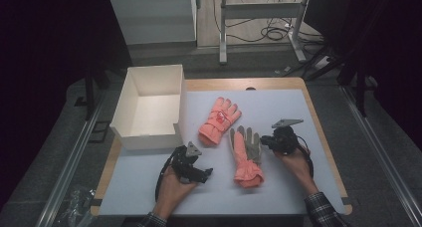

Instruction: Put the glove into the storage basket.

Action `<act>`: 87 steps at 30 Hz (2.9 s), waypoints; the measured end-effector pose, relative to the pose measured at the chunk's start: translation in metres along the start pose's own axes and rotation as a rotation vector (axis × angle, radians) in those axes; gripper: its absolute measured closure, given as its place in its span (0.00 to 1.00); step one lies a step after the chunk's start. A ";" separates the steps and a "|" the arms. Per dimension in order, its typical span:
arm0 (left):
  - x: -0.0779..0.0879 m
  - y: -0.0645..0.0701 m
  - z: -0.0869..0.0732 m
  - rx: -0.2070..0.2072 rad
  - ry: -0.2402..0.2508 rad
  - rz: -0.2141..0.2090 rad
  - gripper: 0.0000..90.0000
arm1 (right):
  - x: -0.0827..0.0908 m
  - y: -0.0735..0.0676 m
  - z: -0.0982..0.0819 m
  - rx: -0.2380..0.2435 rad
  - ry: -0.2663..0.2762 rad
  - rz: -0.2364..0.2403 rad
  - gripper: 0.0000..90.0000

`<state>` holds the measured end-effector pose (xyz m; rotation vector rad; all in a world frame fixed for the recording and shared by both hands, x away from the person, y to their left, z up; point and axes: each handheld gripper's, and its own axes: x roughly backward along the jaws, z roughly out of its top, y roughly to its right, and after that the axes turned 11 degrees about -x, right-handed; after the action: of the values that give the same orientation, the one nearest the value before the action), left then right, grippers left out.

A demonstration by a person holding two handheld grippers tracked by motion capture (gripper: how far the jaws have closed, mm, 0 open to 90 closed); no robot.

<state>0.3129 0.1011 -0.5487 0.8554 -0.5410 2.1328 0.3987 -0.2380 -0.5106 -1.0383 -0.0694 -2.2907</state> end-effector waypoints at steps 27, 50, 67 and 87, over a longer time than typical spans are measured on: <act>0.000 0.000 0.000 0.005 -0.002 -0.002 0.01 | -0.057 -0.053 0.098 0.077 0.016 0.084 0.46; 0.000 0.000 0.000 0.005 -0.002 -0.002 0.01 | -0.130 -0.060 0.117 0.079 -0.114 0.100 0.72; 0.000 0.000 0.000 0.005 -0.003 -0.001 0.01 | -0.100 -0.067 0.125 0.116 -0.081 0.108 0.96; 0.000 0.000 0.000 -0.005 -0.002 0.000 0.01 | -0.021 -0.073 0.131 0.195 -0.068 0.316 0.95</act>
<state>0.3130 0.1014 -0.5486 0.8551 -0.5480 2.1301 0.4557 -0.1305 -0.4205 -0.9516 -0.1437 -1.9234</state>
